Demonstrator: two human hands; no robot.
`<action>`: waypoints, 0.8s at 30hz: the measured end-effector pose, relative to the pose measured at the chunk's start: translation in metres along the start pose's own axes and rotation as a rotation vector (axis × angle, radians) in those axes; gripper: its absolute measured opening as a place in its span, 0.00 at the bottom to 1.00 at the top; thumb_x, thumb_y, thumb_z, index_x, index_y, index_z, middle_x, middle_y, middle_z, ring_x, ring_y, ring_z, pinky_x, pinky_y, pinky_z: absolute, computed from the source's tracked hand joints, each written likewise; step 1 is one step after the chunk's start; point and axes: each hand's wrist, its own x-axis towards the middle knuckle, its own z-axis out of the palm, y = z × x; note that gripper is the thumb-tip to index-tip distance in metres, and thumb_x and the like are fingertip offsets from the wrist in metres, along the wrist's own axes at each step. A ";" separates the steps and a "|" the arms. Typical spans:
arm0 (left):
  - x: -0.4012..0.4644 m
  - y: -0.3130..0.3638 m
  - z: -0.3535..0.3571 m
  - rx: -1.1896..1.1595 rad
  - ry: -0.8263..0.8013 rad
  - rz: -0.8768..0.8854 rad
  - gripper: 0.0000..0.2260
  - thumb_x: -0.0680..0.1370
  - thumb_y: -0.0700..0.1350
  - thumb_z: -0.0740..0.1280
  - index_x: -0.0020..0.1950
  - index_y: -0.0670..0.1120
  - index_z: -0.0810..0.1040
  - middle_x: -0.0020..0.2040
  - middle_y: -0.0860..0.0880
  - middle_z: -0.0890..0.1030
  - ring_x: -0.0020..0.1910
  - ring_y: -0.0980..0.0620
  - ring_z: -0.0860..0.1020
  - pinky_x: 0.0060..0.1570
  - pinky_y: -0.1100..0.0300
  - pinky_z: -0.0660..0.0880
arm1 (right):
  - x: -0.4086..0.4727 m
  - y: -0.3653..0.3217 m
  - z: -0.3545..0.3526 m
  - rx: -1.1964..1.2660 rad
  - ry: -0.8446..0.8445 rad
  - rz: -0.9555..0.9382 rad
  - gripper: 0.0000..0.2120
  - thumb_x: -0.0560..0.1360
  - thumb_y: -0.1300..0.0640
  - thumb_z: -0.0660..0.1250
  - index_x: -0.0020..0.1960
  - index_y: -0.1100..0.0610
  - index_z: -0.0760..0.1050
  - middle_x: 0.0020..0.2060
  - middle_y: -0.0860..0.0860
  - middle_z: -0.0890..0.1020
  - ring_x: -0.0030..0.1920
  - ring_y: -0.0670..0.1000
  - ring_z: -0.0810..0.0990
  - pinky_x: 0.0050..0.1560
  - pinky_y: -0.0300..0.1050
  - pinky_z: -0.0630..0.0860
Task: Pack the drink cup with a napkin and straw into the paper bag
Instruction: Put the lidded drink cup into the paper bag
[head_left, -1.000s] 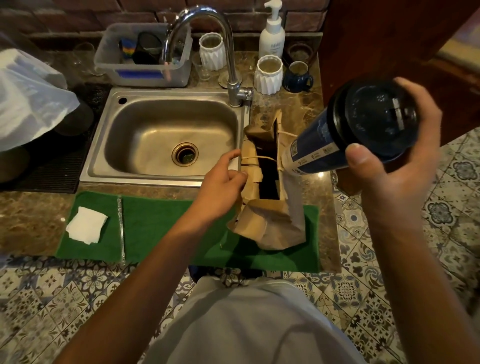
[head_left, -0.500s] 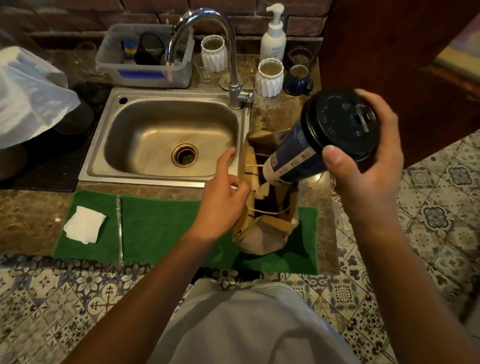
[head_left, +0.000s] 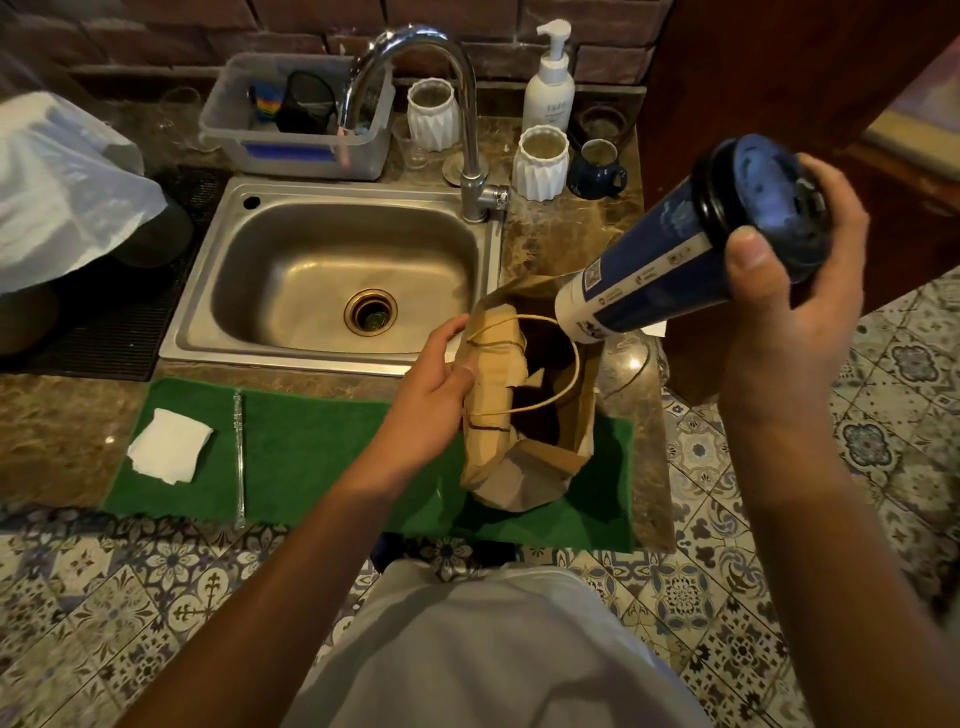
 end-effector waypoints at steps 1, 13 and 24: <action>0.000 0.000 -0.001 -0.022 -0.010 0.005 0.22 0.85 0.42 0.59 0.77 0.56 0.64 0.45 0.51 0.85 0.47 0.52 0.84 0.48 0.54 0.79 | -0.001 0.000 0.002 -0.019 -0.012 0.004 0.34 0.74 0.44 0.68 0.74 0.60 0.66 0.63 0.45 0.75 0.64 0.38 0.77 0.64 0.39 0.74; 0.001 -0.011 0.000 -0.289 -0.056 -0.047 0.19 0.83 0.40 0.62 0.73 0.53 0.69 0.46 0.58 0.87 0.46 0.59 0.84 0.51 0.58 0.79 | -0.005 0.011 -0.002 -0.034 -0.210 0.059 0.36 0.71 0.41 0.70 0.73 0.58 0.68 0.65 0.53 0.77 0.66 0.50 0.78 0.64 0.46 0.76; -0.003 -0.010 0.002 -0.171 -0.006 0.034 0.25 0.84 0.42 0.62 0.79 0.55 0.61 0.53 0.29 0.81 0.51 0.41 0.84 0.62 0.41 0.76 | -0.006 0.030 0.003 -0.369 -0.848 0.013 0.44 0.63 0.37 0.80 0.74 0.48 0.67 0.63 0.35 0.75 0.64 0.36 0.77 0.65 0.38 0.76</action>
